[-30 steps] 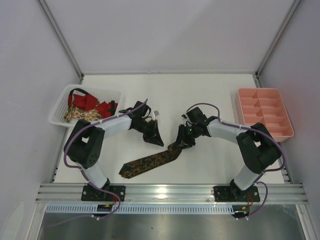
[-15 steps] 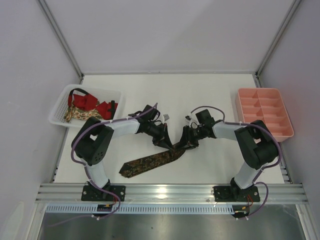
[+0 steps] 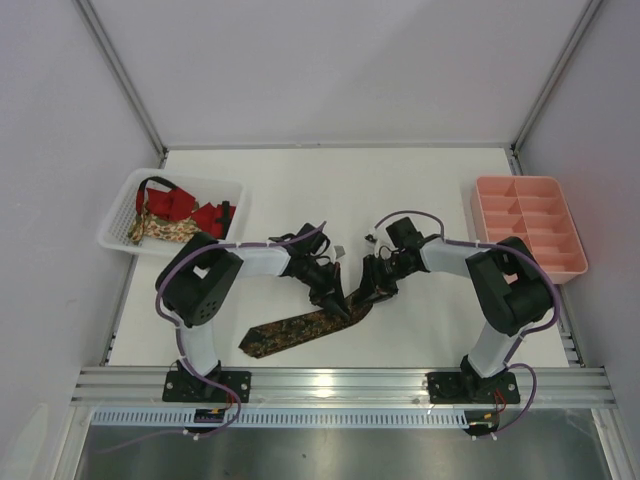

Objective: Roll the ties
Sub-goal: Roll the tie

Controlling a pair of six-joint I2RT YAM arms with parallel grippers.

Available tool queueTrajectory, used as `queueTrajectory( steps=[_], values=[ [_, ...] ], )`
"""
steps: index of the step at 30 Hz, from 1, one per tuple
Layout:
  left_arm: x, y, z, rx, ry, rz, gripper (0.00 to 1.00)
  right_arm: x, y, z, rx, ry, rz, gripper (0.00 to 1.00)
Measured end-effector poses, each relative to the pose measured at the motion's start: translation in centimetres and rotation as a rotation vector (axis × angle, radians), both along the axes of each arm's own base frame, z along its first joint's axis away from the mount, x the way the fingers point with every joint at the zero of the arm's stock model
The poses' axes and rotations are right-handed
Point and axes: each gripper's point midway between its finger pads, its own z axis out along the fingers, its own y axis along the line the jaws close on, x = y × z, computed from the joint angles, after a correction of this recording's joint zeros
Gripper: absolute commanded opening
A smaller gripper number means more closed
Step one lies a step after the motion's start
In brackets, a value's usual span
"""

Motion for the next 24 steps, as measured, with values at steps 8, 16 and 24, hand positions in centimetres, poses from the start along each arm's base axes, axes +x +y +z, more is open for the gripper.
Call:
queueTrajectory(
  steps=[8, 16, 24],
  values=[
    [-0.6, 0.7, -1.8, 0.065, 0.05, 0.006, 0.0, -0.3, 1.4, 0.6, -0.086, -0.039, 0.05, 0.0],
    [-1.1, 1.5, -3.0, 0.134, 0.087, 0.018, 0.01, -1.0, 3.6, 0.7, -0.341, -0.146, 0.101, 0.0],
    [-1.0, 1.8, -3.2, 0.169, 0.102, 0.04, 0.01, -1.1, 3.9, 0.2, -0.63, -0.242, -0.006, 0.0]
  ],
)
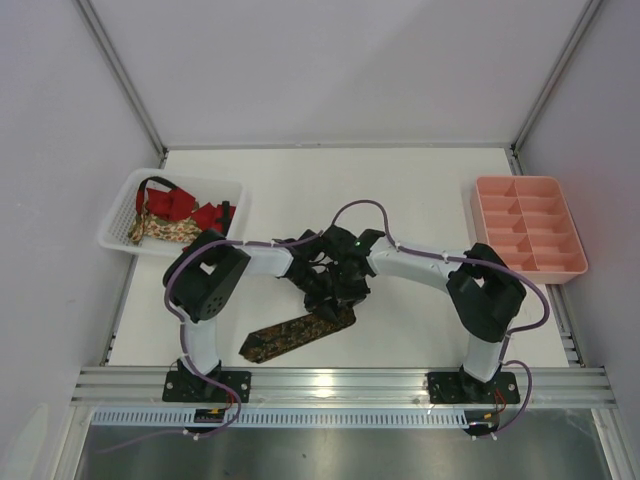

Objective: Roll the ties
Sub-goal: Roll the tie

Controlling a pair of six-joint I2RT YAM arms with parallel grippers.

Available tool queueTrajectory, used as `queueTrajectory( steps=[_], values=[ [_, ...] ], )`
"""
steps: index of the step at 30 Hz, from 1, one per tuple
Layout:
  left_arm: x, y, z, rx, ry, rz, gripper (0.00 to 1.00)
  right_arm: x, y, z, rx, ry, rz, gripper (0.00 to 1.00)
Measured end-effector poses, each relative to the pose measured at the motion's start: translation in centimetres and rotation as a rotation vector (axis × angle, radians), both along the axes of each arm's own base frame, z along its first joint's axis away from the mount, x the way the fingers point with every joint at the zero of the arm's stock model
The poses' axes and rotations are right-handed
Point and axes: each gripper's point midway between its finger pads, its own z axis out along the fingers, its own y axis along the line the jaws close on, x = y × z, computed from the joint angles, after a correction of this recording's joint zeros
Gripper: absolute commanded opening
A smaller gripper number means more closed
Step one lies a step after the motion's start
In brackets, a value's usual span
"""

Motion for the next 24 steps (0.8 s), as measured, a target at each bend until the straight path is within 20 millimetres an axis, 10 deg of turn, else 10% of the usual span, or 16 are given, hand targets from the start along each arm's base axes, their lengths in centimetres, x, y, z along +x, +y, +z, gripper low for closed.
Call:
queueTrajectory(
  steps=[24],
  values=[
    [-1.6, 6.5, 0.0, 0.132, -0.21, 0.087, 0.01, -0.3, 1.6, 0.1, -0.169, -0.407, 0.081, 0.0]
  ],
)
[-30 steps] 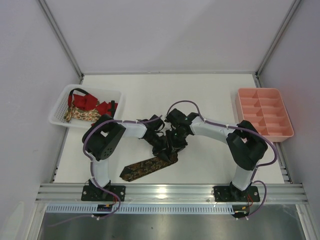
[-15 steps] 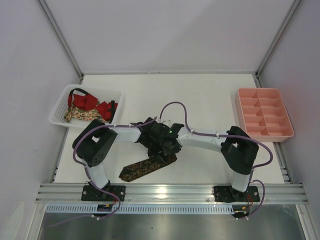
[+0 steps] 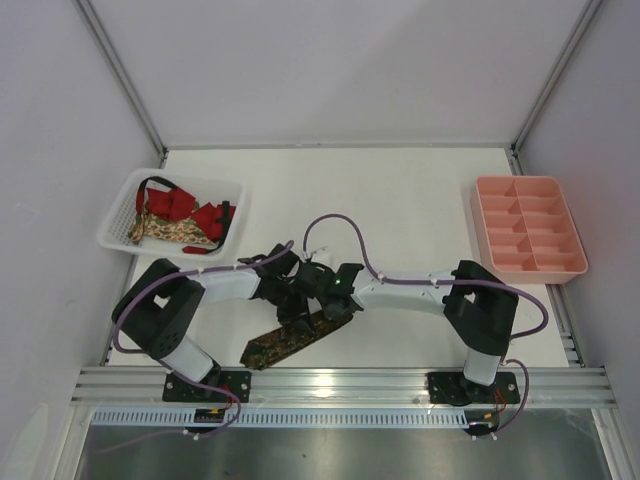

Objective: Roll the ties
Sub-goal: Roll the tie

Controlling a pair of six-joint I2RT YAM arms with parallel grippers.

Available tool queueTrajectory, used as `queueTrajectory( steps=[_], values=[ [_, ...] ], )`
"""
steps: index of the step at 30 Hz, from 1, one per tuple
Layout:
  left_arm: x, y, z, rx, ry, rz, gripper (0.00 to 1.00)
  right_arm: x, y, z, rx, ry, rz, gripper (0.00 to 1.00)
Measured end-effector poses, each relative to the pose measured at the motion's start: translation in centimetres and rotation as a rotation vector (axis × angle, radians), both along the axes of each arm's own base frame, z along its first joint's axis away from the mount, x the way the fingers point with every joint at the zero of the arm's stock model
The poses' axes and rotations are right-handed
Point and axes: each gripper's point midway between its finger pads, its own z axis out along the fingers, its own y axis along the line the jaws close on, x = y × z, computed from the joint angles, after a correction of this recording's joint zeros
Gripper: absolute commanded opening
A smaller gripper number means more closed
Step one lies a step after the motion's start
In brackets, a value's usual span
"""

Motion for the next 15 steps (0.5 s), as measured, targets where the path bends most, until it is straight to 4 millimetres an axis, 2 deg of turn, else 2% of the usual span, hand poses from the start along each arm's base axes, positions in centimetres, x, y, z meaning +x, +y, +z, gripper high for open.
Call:
queueTrajectory(
  steps=[2, 6, 9, 15],
  values=[
    [-0.72, 0.13, -0.22, -0.013, 0.03, 0.002, 0.01, -0.1, 0.11, 0.01, -0.005, -0.003, 0.027, 0.0],
    [-0.84, -0.09, -0.24, -0.033, 0.044, 0.005, 0.01, -0.51, 0.38, 0.09, -0.015, -0.001, 0.076, 0.0],
    [-0.9, -0.19, -0.27, -0.045, 0.058, 0.006, 0.0, -0.55, 0.42, 0.13, -0.028, 0.01, 0.081, 0.12],
    [-0.94, -0.19, -0.29, -0.064, 0.089, 0.019, 0.0, -0.57, 0.45, 0.0, -0.077, 0.029, 0.063, 0.13]
  ],
)
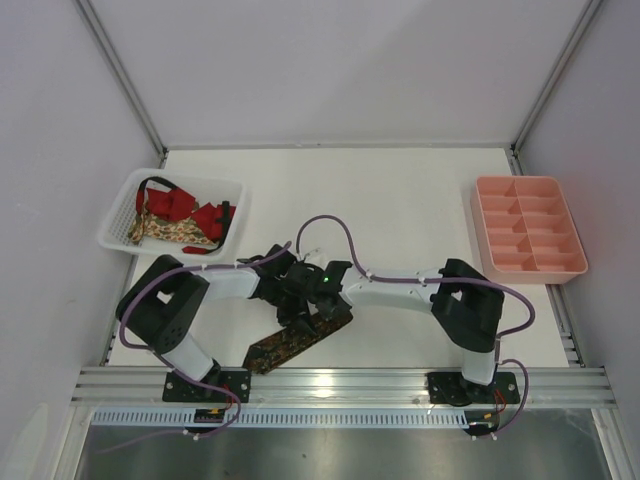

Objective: Roll the ties
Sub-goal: Roll the tie

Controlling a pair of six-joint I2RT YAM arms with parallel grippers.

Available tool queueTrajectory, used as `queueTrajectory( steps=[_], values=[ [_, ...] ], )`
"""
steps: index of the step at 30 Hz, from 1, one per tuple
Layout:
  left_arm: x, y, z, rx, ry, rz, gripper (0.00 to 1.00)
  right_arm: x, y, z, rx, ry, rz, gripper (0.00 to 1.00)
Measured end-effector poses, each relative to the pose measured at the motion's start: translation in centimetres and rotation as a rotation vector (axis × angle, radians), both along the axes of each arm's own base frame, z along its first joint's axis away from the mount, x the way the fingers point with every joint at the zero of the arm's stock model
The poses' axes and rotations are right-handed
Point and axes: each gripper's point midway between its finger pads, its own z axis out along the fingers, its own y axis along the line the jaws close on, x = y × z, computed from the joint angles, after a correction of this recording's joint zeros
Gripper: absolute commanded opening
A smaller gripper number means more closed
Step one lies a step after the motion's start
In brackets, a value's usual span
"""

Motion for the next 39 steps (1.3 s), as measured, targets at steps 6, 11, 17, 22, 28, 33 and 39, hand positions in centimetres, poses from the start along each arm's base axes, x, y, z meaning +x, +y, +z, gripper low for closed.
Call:
queueTrajectory(
  steps=[6, 11, 17, 22, 28, 33, 39],
  values=[
    [-0.3, 0.0, -0.1, -0.015, 0.029, 0.009, 0.01, 0.1, 0.0, -0.2, -0.055, -0.062, -0.046, 0.02],
    [-0.4, -0.3, -0.1, -0.038, 0.055, 0.008, 0.01, -1.7, 0.8, -0.6, -0.127, -0.142, 0.064, 0.04],
    [-0.8, -0.3, -0.2, -0.049, 0.074, -0.006, 0.0, -1.7, 0.5, -0.6, -0.192, -0.213, 0.081, 0.14],
    [-0.9, -0.2, -0.1, -0.053, 0.069, -0.028, 0.0, -1.8, 0.3, -0.3, -0.204, -0.228, 0.094, 0.38],
    [-1.1, -0.1, -0.1, -0.045, 0.054, -0.067, 0.0, -1.9, -0.3, 0.1, -0.186, -0.201, 0.118, 0.51],
    [-1.4, -0.2, -0.1, -0.038, 0.05, -0.081, 0.01, -2.3, -0.3, -0.1, -0.124, -0.156, 0.142, 0.52],
    [-1.4, -0.3, -0.1, -0.034, 0.051, -0.08, 0.0, -3.6, 0.0, 0.7, -0.03, -0.092, 0.194, 0.54]
  ],
)
